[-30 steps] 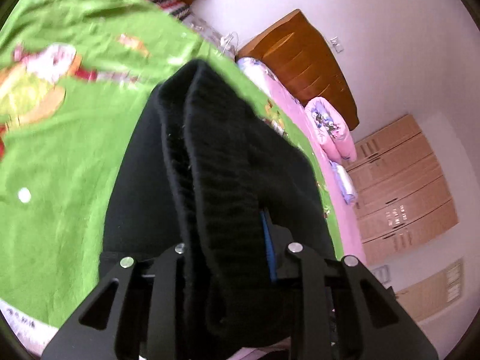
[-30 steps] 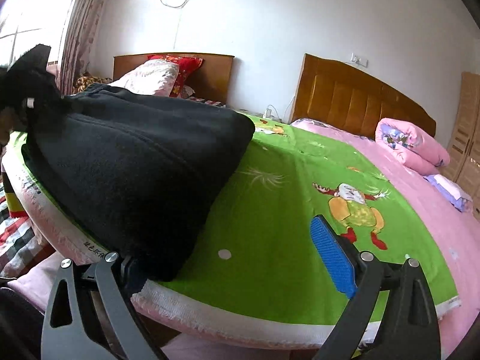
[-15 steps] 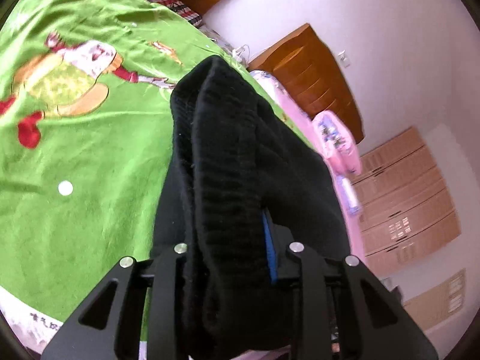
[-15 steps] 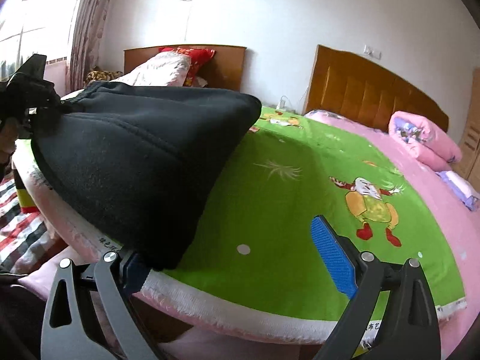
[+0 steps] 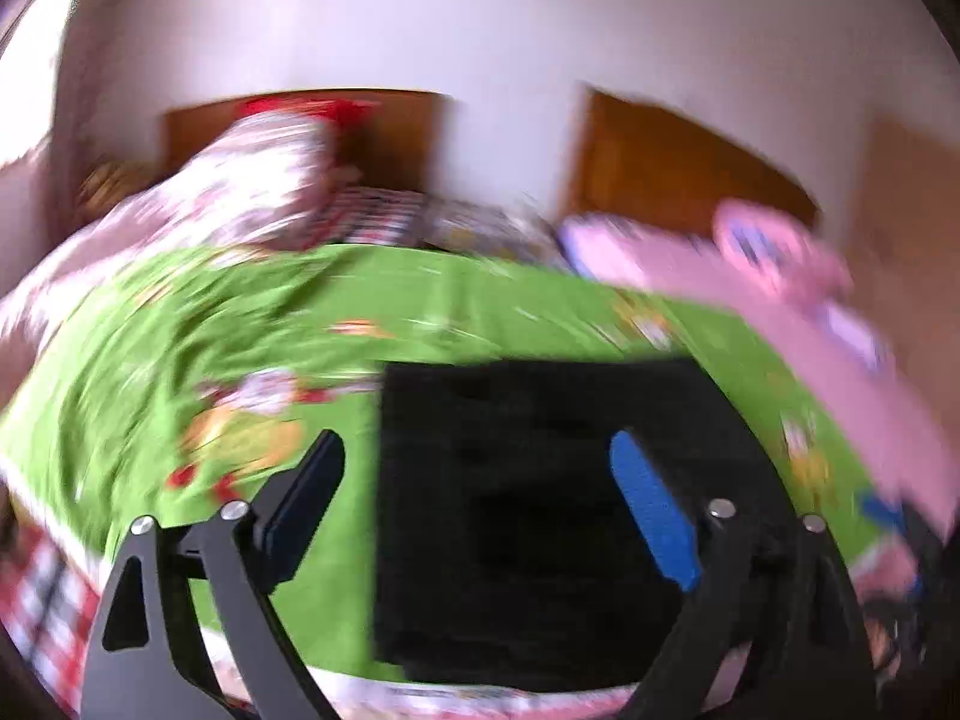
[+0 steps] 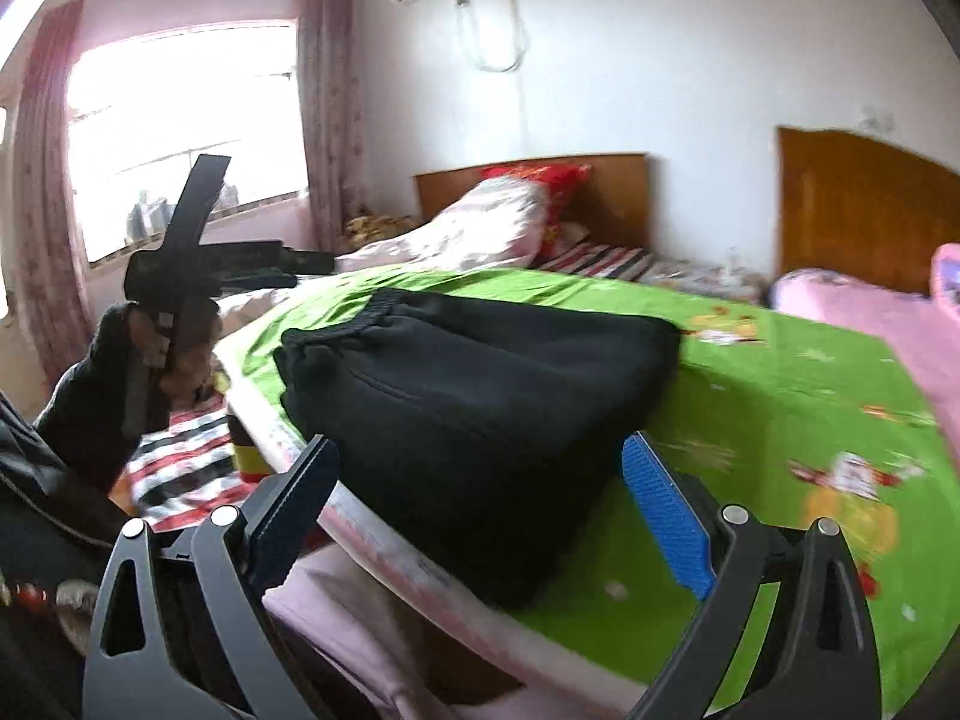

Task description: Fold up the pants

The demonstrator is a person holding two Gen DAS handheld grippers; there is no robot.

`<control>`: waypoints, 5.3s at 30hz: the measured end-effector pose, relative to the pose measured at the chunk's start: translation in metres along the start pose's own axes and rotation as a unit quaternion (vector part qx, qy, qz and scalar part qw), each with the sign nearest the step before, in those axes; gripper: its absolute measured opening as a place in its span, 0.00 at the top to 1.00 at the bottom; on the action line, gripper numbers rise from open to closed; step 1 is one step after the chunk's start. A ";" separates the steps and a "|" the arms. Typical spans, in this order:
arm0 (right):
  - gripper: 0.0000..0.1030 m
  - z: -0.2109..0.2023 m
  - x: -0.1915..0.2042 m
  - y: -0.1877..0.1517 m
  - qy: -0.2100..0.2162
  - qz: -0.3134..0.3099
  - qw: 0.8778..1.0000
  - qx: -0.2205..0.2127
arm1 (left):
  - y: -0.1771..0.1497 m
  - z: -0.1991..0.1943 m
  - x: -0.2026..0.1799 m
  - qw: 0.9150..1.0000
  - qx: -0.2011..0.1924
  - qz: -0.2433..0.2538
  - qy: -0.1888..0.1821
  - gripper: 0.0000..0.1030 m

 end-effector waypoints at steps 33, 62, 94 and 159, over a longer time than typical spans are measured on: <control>0.10 0.093 -0.049 0.004 0.079 0.106 0.987 0.095 | -0.055 0.076 -0.025 0.996 0.075 0.057 -0.003 0.10; 0.09 0.170 -0.112 0.055 0.029 0.114 0.983 0.142 | 0.005 0.062 -0.033 0.996 0.062 0.055 -0.023 0.05; 0.05 -0.065 -0.044 -0.049 -0.220 0.081 0.972 0.002 | -0.058 -0.046 0.024 0.972 -0.118 -0.037 0.198 0.01; 0.05 -0.079 -0.013 -0.060 -0.218 0.090 0.972 0.000 | -0.103 -0.027 -0.028 0.988 -0.066 0.041 0.136 0.01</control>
Point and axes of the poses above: each gripper's, at about its wrist camera, not at the fingertips, and z roughly the way its jaws point, x to its left, y to its top, the point moved 9 cm from there along z, roughly the way its jaws point, and after that the axes turned 1 degree about -z, right-handed, at the moved point
